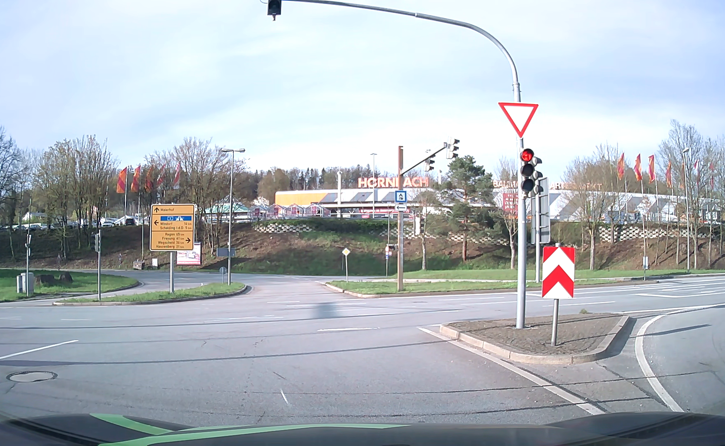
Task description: Follow the waypoints while adhering to traffic rules and regulations
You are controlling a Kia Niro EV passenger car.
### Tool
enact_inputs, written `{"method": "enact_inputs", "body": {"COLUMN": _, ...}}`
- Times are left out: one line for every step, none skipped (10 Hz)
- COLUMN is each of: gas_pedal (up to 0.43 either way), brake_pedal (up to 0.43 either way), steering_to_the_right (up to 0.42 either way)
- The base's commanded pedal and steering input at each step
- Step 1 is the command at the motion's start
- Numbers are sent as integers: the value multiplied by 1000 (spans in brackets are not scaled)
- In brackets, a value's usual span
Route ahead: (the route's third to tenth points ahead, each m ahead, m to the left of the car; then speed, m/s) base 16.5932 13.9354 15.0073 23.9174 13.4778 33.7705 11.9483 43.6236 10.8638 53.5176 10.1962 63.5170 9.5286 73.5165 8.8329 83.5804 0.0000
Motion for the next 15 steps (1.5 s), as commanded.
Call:
{"method": "enact_inputs", "body": {"gas_pedal": 0, "brake_pedal": 409, "steering_to_the_right": -2}}
{"method": "enact_inputs", "body": {"gas_pedal": 0, "brake_pedal": 409, "steering_to_the_right": -2}}
{"method": "enact_inputs", "body": {"gas_pedal": 0, "brake_pedal": 409, "steering_to_the_right": -2}}
{"method": "enact_inputs", "body": {"gas_pedal": 0, "brake_pedal": 409, "steering_to_the_right": -2}}
{"method": "enact_inputs", "body": {"gas_pedal": 0, "brake_pedal": 409, "steering_to_the_right": -2}}
{"method": "enact_inputs", "body": {"gas_pedal": 0, "brake_pedal": 409, "steering_to_the_right": -2}}
{"method": "enact_inputs", "body": {"gas_pedal": 0, "brake_pedal": 409, "steering_to_the_right": -2}}
{"method": "enact_inputs", "body": {"gas_pedal": 0, "brake_pedal": 409, "steering_to_the_right": -2}}
{"method": "enact_inputs", "body": {"gas_pedal": 0, "brake_pedal": 402, "steering_to_the_right": -2}}
{"method": "enact_inputs", "body": {"gas_pedal": 0, "brake_pedal": 402, "steering_to_the_right": -2}}
{"method": "enact_inputs", "body": {"gas_pedal": 0, "brake_pedal": 402, "steering_to_the_right": -2}}
{"method": "enact_inputs", "body": {"gas_pedal": 0, "brake_pedal": 396, "steering_to_the_right": -2}}
{"method": "enact_inputs", "body": {"gas_pedal": 0, "brake_pedal": 390, "steering_to_the_right": -2}}
{"method": "enact_inputs", "body": {"gas_pedal": 0, "brake_pedal": 390, "steering_to_the_right": -2}}
{"method": "enact_inputs", "body": {"gas_pedal": 0, "brake_pedal": 390, "steering_to_the_right": -2}}
